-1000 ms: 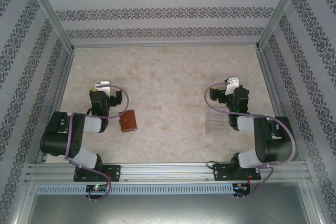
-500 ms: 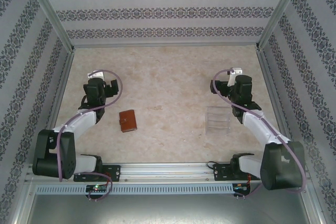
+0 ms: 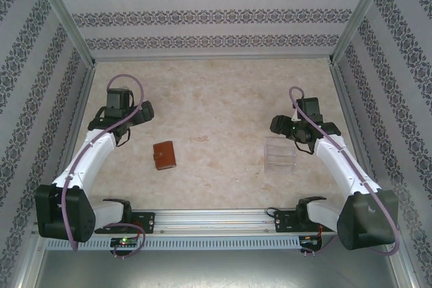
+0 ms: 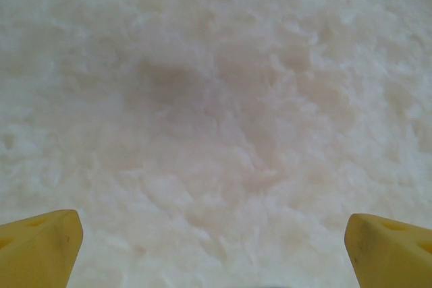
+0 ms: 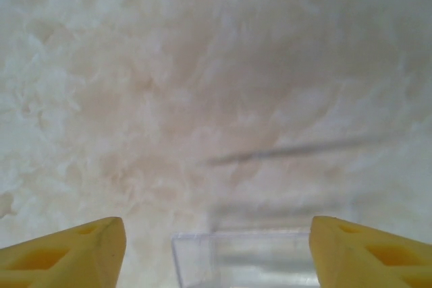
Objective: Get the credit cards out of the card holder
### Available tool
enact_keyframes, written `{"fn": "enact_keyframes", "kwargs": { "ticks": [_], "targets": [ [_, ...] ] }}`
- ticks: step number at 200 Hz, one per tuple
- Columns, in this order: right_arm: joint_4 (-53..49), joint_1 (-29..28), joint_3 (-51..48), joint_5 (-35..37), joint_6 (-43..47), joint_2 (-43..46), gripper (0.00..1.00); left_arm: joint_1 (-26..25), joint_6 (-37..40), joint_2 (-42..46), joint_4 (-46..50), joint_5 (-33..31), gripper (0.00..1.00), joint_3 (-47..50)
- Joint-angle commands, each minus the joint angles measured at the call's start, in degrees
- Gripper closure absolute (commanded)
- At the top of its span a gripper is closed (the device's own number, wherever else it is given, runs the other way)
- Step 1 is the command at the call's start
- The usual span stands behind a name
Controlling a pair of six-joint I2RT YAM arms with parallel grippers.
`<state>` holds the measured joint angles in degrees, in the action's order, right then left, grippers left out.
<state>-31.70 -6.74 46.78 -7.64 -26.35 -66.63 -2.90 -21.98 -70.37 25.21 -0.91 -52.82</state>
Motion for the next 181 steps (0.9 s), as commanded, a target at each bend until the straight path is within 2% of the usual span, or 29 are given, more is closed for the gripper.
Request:
{"fn": "enact_keyframes", "kwargs": {
  "ticks": [1,22,42,85,96,141,181],
  "targets": [
    [-10.58,-2.92,4.13,-1.05,-2.23,-1.49,0.33,0.09,-1.38,-1.83,16.87,4.99,0.00,-5.08],
    [-14.91,-6.18,6.45,2.47,-1.82,-2.83,0.40,0.08,-0.02,-2.25,22.63,7.94,0.00,-9.21],
    [-17.24,-8.94,8.21,4.54,-2.28,-4.46,0.46,0.09,2.85,-1.38,25.47,6.96,0.00,-11.05],
    [-20.26,-12.18,11.36,7.13,-3.79,-10.45,0.60,0.08,8.78,-0.28,22.92,3.26,0.00,-8.17],
    [-20.78,-12.89,11.92,7.11,-3.88,-12.12,0.62,0.10,8.75,0.94,20.55,2.82,0.00,-5.89],
    [-19.68,-14.74,12.56,7.45,-4.92,-16.27,0.68,0.21,11.26,0.30,20.62,0.79,0.00,-5.14],
    [-18.98,-14.98,13.90,7.80,-4.45,-18.98,0.71,1.09,11.44,-0.69,20.37,2.30,0.00,-5.73]
  ]
}}
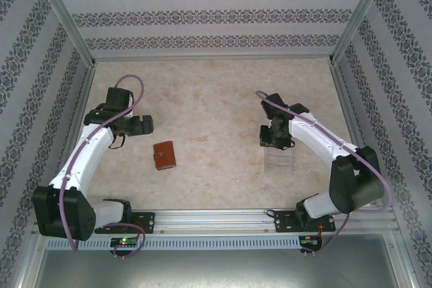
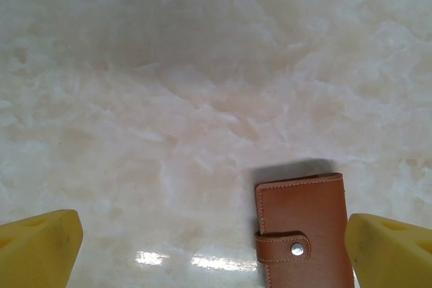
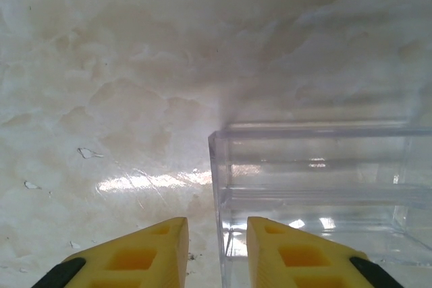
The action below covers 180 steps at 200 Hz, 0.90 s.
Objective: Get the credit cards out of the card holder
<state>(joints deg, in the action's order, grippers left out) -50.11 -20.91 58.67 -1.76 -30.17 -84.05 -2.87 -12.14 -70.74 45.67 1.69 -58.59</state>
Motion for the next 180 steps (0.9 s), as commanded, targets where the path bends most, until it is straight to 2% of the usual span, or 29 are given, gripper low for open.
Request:
{"fn": "enact_keyframes", "kwargs": {
  "ticks": [1,16,93,180],
  "targets": [
    [-0.55,-0.85,2.08,1.89,-0.60,-1.64,0.71,1.09,1.60,-0.34,-0.12,-0.25,0.00,0.04],
    [-0.35,-0.81,2.52,1.84,-0.39,-2.49,0.74,1.38,1.61,-0.24,-0.27,0.22,0.00,0.13],
    [0.79,-0.83,2.74,2.20,0.83,-6.38,0.78,3.84,1.34,2.71,-1.02,-0.45,0.00,0.34],
    [0.64,-1.72,3.35,3.99,1.28,-6.43,0.91,4.11,1.33,1.83,-0.89,0.51,0.00,0.27]
  ]
}}
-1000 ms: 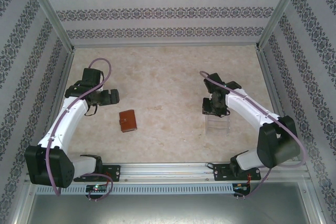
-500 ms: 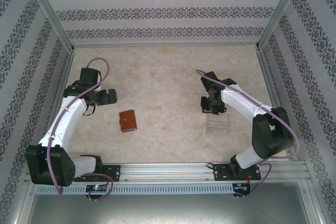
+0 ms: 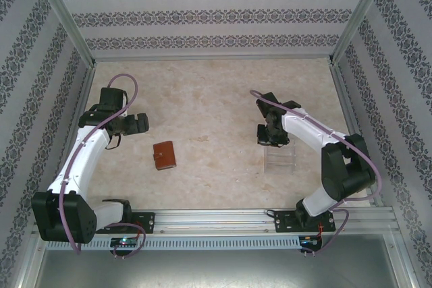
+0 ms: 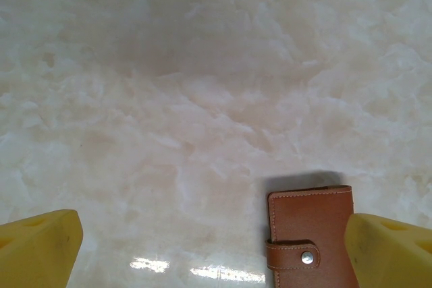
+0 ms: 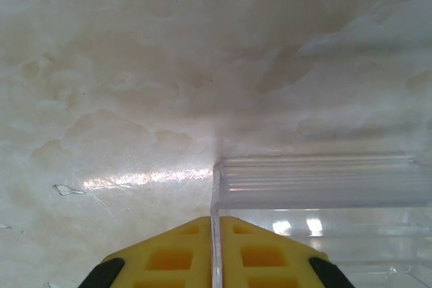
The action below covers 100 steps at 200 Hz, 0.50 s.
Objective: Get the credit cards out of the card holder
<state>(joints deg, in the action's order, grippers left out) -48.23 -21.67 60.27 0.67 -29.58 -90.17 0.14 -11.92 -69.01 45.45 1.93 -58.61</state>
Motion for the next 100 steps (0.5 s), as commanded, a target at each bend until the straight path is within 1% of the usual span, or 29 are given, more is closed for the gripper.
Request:
{"fn": "enact_keyframes", "kwargs": {
  "ticks": [1,61,100],
  "targets": [
    [-1.29,-0.98,1.77,1.54,0.68,-0.33,0.91,1.09,1.11,0.11,-0.65,0.27,0.00,0.27],
    [-3.03,-3.90,6.29,2.80,-0.71,-2.61,0.94,1.36,0.98,0.09,-0.80,1.35,0.00,0.33],
    [-4.16,-7.46,13.07,3.63,-3.69,-8.10,0.97,1.44,0.76,0.02,-0.80,2.63,0.00,0.34]
  ]
}}
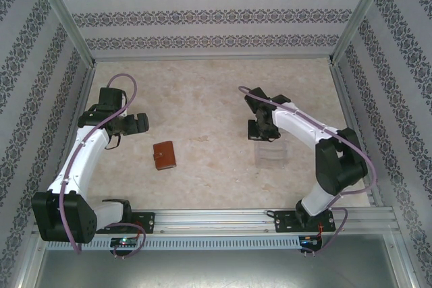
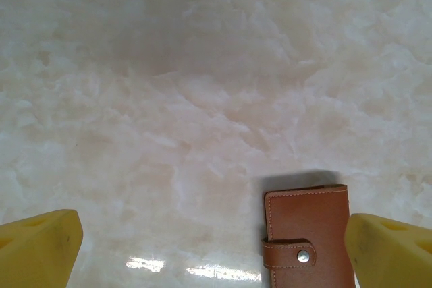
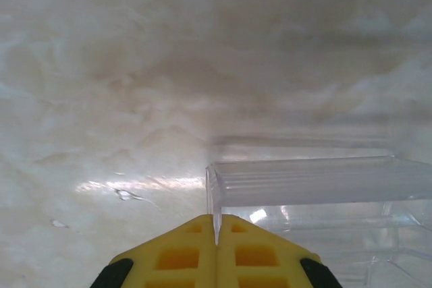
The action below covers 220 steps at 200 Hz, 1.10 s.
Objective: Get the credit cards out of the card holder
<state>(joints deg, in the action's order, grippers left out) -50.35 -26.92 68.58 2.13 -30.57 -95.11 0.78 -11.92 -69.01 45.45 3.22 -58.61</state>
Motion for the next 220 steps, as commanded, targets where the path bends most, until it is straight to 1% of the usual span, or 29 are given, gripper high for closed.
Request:
{"fn": "enact_keyframes", "kwargs": {
  "ticks": [1,50,81,124,220],
  "targets": [
    [-2.13,-2.33,5.01,2.21,-2.72,-3.37,0.97,0.81,0.76,0.02,-0.80,1.35,0.00,0.34],
    [-4.43,-7.35,19.61,3.91,-6.13,-13.59,1.00,0.81,0.50,-0.24,-0.89,2.65,0.00,0.34],
    [-6.51,-9.59,30.25,4.76,-8.11,-21.01,1.00,0.81,0.41,-0.24,-0.98,3.34,0.00,0.34],
    [-9.02,-11.00,41.86,6.87,-10.47,-29.04,1.00,0.89,0.14,-0.42,-1.14,3.78,0.00,0.37],
    [-12.40,-11.03,60.05,8.59,-10.06,-41.98,1.00,0.91,0.23,-1.29,-0.90,3.40,0.00,0.33]
  ]
}}
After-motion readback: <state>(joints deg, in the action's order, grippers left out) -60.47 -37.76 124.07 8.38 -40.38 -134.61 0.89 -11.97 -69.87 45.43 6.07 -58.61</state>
